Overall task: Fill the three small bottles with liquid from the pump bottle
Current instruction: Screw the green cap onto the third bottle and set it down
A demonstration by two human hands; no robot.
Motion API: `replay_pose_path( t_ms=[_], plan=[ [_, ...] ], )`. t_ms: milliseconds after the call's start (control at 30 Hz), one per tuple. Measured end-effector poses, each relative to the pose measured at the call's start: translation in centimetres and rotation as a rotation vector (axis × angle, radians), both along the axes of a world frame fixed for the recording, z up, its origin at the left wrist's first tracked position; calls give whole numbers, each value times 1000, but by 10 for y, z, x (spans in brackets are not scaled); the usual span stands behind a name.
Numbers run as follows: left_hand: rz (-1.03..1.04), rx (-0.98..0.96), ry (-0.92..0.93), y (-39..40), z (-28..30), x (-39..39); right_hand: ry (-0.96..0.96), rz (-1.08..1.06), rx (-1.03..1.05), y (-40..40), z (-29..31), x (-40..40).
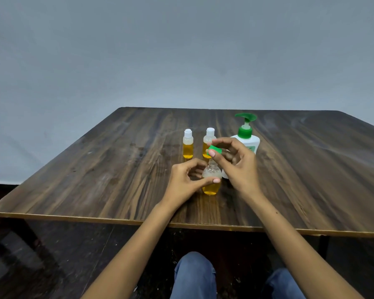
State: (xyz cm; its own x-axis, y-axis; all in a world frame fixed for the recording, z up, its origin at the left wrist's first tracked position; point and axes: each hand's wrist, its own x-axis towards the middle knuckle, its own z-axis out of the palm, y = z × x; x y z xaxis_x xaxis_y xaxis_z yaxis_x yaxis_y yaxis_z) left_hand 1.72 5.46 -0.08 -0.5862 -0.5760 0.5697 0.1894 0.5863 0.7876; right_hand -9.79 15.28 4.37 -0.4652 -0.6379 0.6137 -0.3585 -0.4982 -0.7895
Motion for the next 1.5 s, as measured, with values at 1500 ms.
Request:
replay_pose_path(
  t_ms=[1500],
  plan=[
    [5, 51, 3, 6, 4, 2, 698, -177, 275, 21, 18, -23]
  ],
)
